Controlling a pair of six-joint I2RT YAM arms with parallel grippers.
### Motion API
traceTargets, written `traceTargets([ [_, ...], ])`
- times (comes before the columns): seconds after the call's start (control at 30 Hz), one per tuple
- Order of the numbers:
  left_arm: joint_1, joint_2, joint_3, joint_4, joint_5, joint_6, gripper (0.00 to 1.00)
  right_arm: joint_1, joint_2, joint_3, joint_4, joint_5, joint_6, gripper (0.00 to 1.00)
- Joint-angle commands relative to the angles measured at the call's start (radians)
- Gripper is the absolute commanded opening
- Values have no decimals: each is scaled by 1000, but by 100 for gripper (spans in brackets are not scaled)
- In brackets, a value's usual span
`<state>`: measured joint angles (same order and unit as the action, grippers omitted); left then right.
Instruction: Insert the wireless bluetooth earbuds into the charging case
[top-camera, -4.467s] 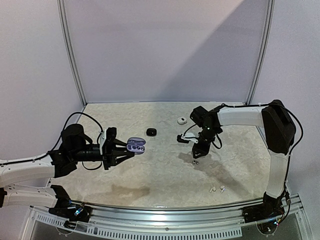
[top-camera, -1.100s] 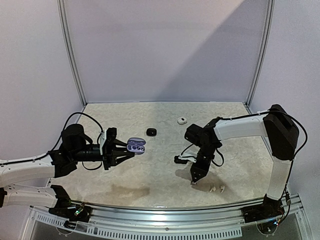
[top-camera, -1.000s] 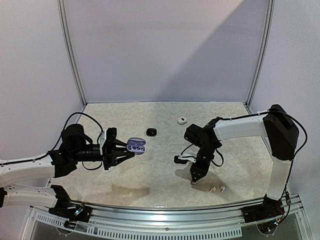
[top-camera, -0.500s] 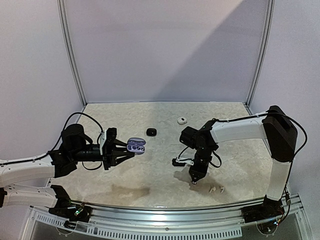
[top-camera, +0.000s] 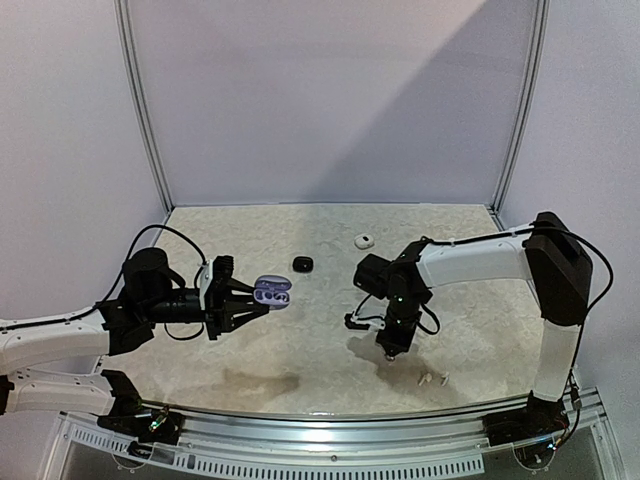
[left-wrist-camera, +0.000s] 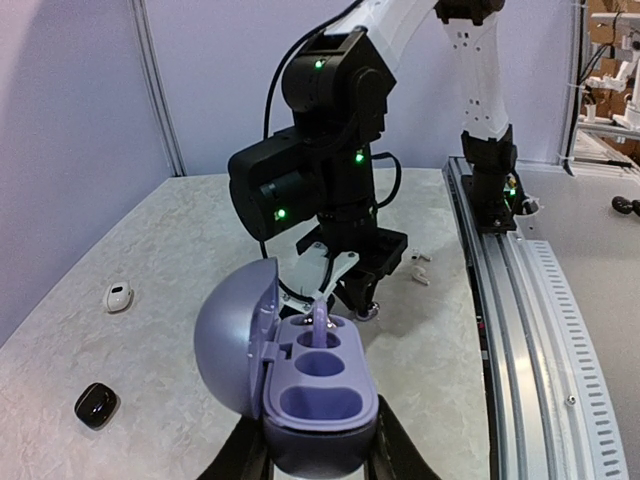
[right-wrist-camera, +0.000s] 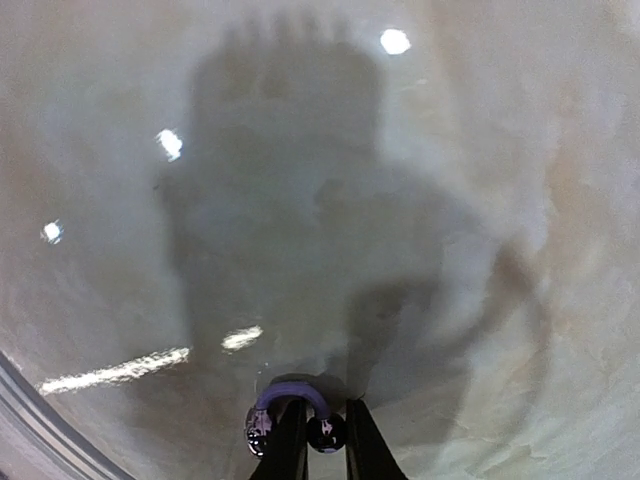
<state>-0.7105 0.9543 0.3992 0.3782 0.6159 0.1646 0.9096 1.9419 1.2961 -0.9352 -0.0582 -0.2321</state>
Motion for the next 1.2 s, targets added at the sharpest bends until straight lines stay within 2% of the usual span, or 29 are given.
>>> traceTargets([
  [0.0,5,-4,-1,-15,-1,7,0,5,-25,53,27,169,193,9],
  [0.13,5,-1,0,-12,-2,7,0,-5,22,96,-51,213,479,10],
  [0.23,4,-1,-3,-9,-1,9,0,-16,38,62,-63,186,664,10],
  [0.47,-5,-9,-12,-6,-6,5,0,-16,28,31,-73,107,907,12],
  [0.8,-14,-13,-15,-1,-8,11,0,-16,18,29,-62,-10,1028,22],
  [1.17,-17,-21,-20,-1,-12,15,0,-34,-14,54,-123,-125,976,24],
])
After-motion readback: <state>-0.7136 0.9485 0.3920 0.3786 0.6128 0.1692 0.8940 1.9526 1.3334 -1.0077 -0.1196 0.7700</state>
